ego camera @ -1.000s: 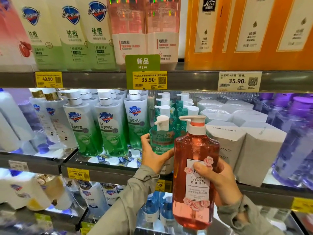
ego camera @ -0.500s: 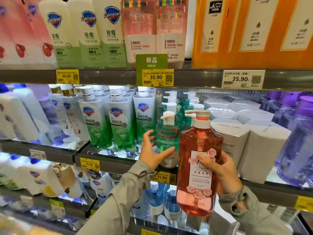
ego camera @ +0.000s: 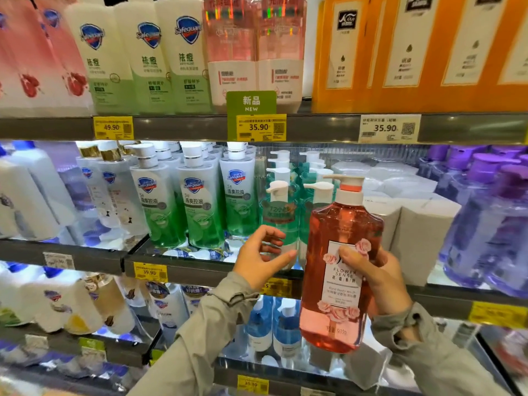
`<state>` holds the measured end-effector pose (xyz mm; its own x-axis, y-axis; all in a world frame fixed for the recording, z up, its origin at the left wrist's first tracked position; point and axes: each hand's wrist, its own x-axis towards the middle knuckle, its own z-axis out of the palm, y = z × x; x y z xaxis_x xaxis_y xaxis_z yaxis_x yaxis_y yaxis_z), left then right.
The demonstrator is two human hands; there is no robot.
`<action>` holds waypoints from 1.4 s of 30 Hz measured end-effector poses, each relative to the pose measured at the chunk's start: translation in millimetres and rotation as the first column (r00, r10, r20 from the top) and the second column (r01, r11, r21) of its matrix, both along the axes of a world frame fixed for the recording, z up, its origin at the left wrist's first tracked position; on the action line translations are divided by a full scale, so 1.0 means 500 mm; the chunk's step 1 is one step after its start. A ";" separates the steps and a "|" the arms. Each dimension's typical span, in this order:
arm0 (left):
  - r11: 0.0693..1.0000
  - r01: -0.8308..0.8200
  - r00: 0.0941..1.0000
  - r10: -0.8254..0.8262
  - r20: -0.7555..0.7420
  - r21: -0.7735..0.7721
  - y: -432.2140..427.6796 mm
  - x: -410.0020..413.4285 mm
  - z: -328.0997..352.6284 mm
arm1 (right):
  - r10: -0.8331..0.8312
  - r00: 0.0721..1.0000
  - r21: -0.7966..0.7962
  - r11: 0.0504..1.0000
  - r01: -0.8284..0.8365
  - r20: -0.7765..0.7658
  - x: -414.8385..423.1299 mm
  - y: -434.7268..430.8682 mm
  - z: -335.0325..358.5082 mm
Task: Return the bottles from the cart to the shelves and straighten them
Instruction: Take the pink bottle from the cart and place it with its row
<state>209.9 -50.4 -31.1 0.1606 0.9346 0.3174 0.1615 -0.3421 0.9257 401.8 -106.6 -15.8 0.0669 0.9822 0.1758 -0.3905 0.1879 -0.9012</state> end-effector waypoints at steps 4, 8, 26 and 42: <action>0.993 0.115 0.993 -0.116 0.010 0.035 -0.007 0.040 0.002 | -0.103 0.994 0.014 0.995 0.104 -0.025 0.018 -0.040 0.008; 0.965 0.255 0.966 -0.256 0.015 0.054 -0.015 0.094 0.001 | -0.245 0.969 0.026 0.969 0.245 -0.024 0.049 -0.090 0.011; 0.881 0.467 0.884 -0.468 -0.010 0.076 -0.137 0.463 0.009 | -0.369 0.929 0.082 0.925 0.370 -0.027 0.370 -0.284 0.036; 0.856 0.500 0.866 -0.497 -0.059 0.132 -0.213 0.798 0.020 | -0.387 0.920 0.082 0.917 0.391 -0.060 0.691 -0.397 0.063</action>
